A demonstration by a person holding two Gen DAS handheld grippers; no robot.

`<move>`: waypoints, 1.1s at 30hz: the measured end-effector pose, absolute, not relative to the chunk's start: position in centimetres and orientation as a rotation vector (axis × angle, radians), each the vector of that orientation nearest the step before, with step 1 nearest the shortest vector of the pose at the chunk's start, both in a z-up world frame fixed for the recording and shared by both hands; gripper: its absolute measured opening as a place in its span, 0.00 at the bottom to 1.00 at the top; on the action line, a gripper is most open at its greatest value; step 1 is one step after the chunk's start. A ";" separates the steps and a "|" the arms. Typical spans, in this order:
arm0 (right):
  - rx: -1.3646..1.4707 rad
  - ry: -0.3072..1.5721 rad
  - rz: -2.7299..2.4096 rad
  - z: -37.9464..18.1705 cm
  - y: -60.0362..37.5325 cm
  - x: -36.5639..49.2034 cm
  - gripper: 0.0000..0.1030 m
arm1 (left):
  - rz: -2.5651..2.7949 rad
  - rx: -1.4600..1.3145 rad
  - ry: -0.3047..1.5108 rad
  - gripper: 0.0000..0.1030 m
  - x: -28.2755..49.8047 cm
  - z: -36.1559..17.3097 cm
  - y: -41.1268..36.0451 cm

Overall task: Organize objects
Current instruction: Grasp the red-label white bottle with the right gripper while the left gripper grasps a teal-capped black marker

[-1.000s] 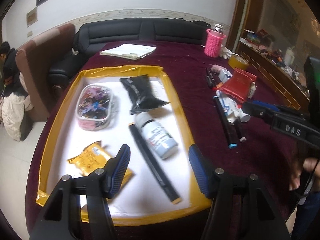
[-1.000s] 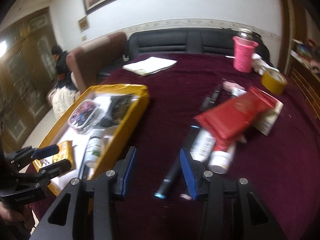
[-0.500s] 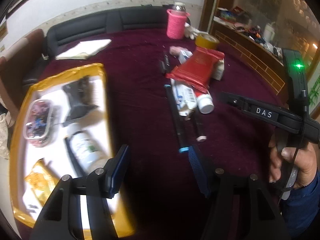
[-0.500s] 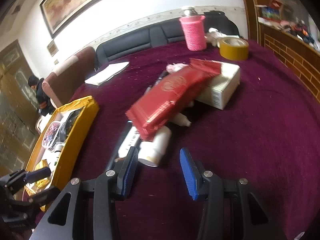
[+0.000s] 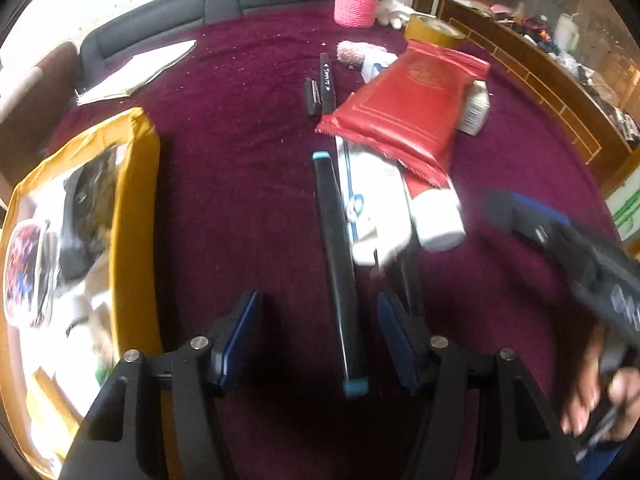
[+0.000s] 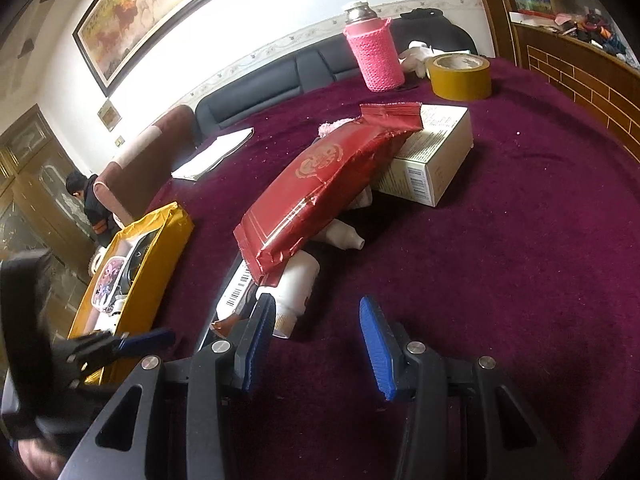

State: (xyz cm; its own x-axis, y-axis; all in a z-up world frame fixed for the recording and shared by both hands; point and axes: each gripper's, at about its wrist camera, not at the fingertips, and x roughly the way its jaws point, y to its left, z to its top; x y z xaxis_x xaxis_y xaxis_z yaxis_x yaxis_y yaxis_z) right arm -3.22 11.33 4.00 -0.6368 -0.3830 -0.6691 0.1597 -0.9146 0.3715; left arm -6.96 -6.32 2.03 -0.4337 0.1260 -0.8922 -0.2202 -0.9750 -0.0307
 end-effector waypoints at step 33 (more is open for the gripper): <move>1.282 -0.203 -2.572 2.6 7.6 -6.4 0.37 | 2.642 -1.415 0.104 0.13 -5.7 1.7 -7.2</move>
State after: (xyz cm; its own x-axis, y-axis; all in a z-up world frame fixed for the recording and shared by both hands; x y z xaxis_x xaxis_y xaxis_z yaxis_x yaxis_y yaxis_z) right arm -6.45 7.56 2.58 -0.5769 -0.2918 -0.7629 0.1684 -0.9564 0.2385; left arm -5.69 -7.22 1.71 -0.5467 0.0927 -0.8322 -0.1578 -0.9875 -0.0064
